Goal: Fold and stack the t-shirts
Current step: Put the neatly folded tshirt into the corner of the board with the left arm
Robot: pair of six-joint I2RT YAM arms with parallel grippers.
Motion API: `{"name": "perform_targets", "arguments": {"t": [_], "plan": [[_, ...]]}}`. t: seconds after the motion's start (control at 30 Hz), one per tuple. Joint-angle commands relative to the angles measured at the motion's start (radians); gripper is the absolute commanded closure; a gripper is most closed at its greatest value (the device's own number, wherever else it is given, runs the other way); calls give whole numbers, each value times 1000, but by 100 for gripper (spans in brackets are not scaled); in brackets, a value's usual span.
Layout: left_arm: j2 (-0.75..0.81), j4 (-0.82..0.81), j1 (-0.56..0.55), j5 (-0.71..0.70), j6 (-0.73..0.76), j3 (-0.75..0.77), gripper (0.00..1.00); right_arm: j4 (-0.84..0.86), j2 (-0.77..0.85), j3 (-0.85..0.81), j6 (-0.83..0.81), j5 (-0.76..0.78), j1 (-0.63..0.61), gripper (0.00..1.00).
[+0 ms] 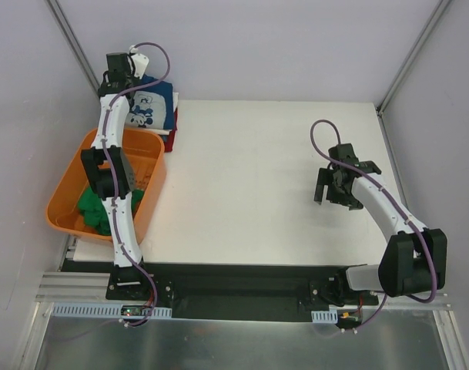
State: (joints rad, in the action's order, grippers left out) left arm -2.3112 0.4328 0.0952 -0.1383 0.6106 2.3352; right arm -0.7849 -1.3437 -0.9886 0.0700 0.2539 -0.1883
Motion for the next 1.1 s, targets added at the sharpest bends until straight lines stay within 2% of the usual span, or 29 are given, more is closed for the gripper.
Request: {"name": "perform_targets", "arguments": {"t": [0.0,0.03,0.07,0.1,0.17,0.2,0.23,0.27,0.6,0.7,0.8,0.9,0.97,1.0,1.07], "plan": [[-19,-147,29,28,-3,50,89,-69,49,-65,24,71,4,4],[-20,-160,32,20,-6,47,81,-77,55,-70,24,82,3,4],[-22,-181,35,17,-5,33,49,-94,69,-74,25,90,3,4],[-22,-190,37,3,-6,26,31,-102,75,-85,28,96,3,4],[-20,-201,37,-9,-20,18,20,-122,90,-96,28,108,3,4],[-16,-201,37,-9,-31,16,9,-128,97,-99,28,110,4,4],[-2,-201,35,-7,-44,15,3,-129,103,-102,30,108,3,4],[9,-201,31,-4,-66,3,1,-128,110,-102,31,107,3,4],[209,-197,-80,-66,-156,-157,1,-73,199,-76,-2,33,3,4],[315,-186,-167,-87,-193,-252,1,-51,216,-64,-7,1,3,4],[433,-164,-251,-37,-247,-359,1,-7,244,-38,-19,-34,4,4],[548,-146,-319,32,-366,-462,1,13,261,-29,-21,-62,4,4],[630,-128,-342,115,-506,-529,1,38,278,-18,-21,-79,4,4],[656,-114,-345,205,-559,-554,1,48,297,-12,-24,-87,3,4],[742,-103,-351,264,-733,-646,1,94,314,21,-27,-88,3,4]]}}
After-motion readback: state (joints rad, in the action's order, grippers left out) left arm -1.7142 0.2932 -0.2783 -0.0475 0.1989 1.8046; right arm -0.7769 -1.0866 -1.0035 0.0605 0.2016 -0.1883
